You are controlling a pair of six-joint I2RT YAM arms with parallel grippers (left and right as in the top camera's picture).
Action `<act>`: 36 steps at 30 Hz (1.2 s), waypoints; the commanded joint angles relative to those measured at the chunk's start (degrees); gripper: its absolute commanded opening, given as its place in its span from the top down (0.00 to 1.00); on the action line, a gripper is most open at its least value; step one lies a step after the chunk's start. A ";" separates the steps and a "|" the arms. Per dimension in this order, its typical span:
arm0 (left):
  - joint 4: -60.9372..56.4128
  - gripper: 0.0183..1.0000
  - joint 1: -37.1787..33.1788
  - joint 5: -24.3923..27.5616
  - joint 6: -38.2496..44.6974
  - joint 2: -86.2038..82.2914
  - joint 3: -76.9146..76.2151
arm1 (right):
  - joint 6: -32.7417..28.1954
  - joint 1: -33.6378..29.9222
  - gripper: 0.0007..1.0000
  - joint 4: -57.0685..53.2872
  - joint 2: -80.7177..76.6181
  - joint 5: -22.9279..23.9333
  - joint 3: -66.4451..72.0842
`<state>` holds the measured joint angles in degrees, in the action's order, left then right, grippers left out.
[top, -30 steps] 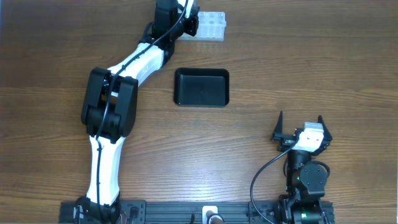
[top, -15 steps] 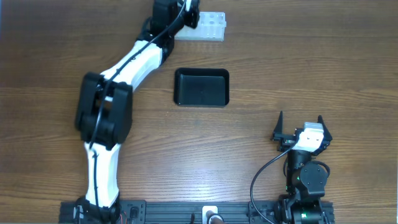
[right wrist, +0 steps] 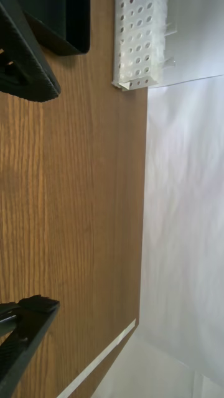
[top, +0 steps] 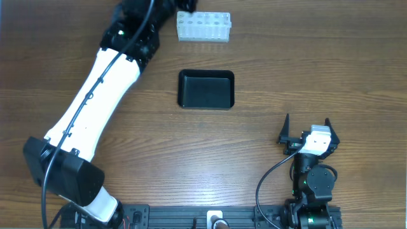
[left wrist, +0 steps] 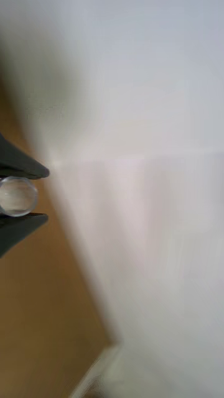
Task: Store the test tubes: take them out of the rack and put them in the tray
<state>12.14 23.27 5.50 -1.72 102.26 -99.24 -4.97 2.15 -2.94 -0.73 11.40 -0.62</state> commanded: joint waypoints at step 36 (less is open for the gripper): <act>32.50 0.84 4.74 -8.15 -21.27 21.20 0.98 | -0.26 -0.42 0.01 -0.09 0.46 0.68 0.33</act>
<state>44.56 28.21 -2.00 -22.17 121.99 -98.45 -4.95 2.15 -2.96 -0.73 11.40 -0.62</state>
